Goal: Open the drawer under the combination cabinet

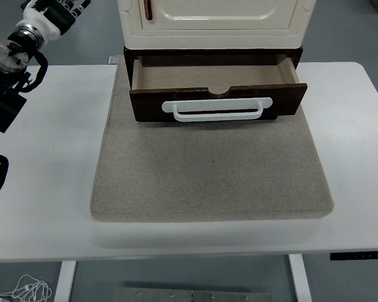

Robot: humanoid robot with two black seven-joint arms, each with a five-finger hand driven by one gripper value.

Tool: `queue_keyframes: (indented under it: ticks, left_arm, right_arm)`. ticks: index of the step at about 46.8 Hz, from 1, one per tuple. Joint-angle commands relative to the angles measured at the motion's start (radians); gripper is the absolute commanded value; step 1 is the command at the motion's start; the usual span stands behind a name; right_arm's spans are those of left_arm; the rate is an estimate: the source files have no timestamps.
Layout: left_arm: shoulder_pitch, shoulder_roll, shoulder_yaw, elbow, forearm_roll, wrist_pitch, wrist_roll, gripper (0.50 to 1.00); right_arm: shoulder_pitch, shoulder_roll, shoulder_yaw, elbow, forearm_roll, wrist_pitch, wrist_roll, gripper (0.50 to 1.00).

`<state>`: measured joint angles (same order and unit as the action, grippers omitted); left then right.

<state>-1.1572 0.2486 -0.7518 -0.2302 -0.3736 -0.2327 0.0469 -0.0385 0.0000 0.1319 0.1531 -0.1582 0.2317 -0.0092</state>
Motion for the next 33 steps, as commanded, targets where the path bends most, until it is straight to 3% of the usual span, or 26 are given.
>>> queue_keyframes:
  ticks: [1,13,24,33]
  left_arm:
    - [0.024,-0.009,-0.003,0.0,-0.027,-0.011,-0.001,1.0]
    - [0.088,-0.052,-0.061,-0.003,-0.057,-0.019,-0.004,1.0]
    - [0.108,-0.092,-0.121,-0.001,-0.062,-0.088,-0.021,1.0]
    - [0.106,-0.106,-0.133,-0.003,-0.059,-0.096,-0.05,1.0]
  right_arm:
    - [0.0,0.0,0.0,0.0,0.0,0.0,0.0,0.926]
    - [0.0,0.0,0.0,0.002,0.0,0.001,-0.002,0.926]
    - [0.0,0.0,0.0,0.003,0.0,0.001,-0.003,0.926]
    - [0.0,0.0,0.0,0.002,0.0,0.001,-0.003,0.926]
